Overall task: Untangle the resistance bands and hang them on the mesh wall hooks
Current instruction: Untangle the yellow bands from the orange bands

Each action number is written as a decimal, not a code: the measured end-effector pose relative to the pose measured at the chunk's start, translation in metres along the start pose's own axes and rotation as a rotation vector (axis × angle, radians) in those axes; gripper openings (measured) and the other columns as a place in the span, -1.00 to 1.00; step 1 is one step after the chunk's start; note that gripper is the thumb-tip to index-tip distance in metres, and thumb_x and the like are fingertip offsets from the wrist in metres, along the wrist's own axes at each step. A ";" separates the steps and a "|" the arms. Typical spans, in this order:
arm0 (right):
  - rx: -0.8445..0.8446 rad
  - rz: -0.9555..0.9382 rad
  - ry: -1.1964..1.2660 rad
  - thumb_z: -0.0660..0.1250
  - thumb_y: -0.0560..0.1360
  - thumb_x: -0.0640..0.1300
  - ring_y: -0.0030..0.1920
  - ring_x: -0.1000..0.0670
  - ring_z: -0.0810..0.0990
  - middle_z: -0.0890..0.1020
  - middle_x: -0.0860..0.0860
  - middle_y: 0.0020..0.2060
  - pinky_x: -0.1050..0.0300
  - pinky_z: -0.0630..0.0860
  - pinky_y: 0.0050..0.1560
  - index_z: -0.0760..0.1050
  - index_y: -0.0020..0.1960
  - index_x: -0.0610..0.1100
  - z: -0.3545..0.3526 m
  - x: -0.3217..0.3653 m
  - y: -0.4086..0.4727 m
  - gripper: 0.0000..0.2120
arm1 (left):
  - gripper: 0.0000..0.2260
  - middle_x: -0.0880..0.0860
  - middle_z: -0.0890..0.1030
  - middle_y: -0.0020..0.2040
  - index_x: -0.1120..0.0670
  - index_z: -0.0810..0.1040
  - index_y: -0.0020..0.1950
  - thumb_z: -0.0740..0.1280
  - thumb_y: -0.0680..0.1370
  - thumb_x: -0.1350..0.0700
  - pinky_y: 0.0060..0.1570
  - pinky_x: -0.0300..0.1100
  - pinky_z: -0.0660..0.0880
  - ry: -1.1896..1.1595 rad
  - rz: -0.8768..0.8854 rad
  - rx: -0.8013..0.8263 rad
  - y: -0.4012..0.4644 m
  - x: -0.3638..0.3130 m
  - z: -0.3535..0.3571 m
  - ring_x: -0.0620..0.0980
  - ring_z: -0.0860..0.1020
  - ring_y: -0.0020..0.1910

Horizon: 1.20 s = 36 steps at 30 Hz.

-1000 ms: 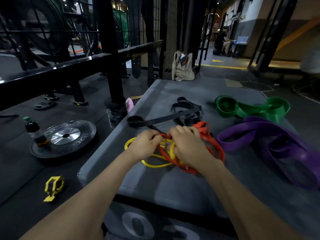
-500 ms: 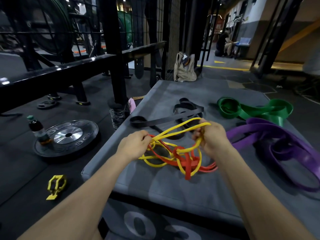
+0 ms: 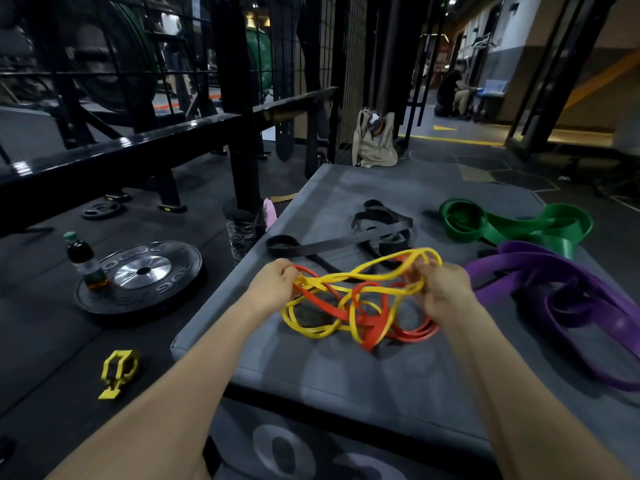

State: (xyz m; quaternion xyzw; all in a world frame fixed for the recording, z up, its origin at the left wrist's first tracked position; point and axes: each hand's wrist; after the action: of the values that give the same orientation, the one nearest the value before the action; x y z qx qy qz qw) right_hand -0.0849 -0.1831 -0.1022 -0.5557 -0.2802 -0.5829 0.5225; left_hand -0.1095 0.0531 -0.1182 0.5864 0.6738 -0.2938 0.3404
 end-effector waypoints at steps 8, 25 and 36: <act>0.257 -0.641 -1.424 0.22 0.46 -0.30 0.41 -0.17 0.16 0.21 -0.09 0.42 0.01 0.13 0.41 0.15 0.47 -0.12 0.020 0.010 -0.041 -0.39 | -0.80 0.11 0.56 -0.17 0.20 0.51 -0.01 0.11 0.60 0.18 -0.10 -0.08 0.41 -0.044 0.079 -0.011 -0.003 -0.003 0.002 0.09 0.50 -0.13; 0.189 -0.968 -1.501 0.19 0.56 -0.13 0.00 -0.10 0.40 0.48 -0.05 -0.19 0.03 0.40 -0.08 0.57 -0.12 -0.15 0.039 -0.009 -0.033 -0.80 | -0.74 0.10 0.59 -0.17 0.13 0.49 -0.11 0.10 0.54 0.01 0.01 0.05 0.45 0.126 0.209 -0.037 -0.002 0.007 -0.013 0.15 0.52 -0.08; 0.152 -0.796 -1.140 0.26 0.53 -0.15 -0.30 -0.09 0.35 0.36 0.00 -0.50 0.09 0.21 -0.32 0.32 -0.44 -0.16 0.033 0.000 -0.035 -0.62 | -0.79 0.04 0.43 -0.38 0.12 0.50 -0.27 0.23 0.56 0.21 -0.37 -0.26 0.32 -0.393 -0.001 -0.017 -0.005 0.000 -0.014 -0.07 0.37 -0.40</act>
State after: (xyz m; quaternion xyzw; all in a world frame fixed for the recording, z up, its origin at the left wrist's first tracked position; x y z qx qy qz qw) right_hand -0.1057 -0.1422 -0.0861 -0.5918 -0.7329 -0.3264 0.0781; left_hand -0.1157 0.0638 -0.1103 0.5147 0.5972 -0.3971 0.4699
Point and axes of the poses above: each hand's wrist, its own y-axis towards the middle knuckle, its own z-axis out of the palm, x = y × z
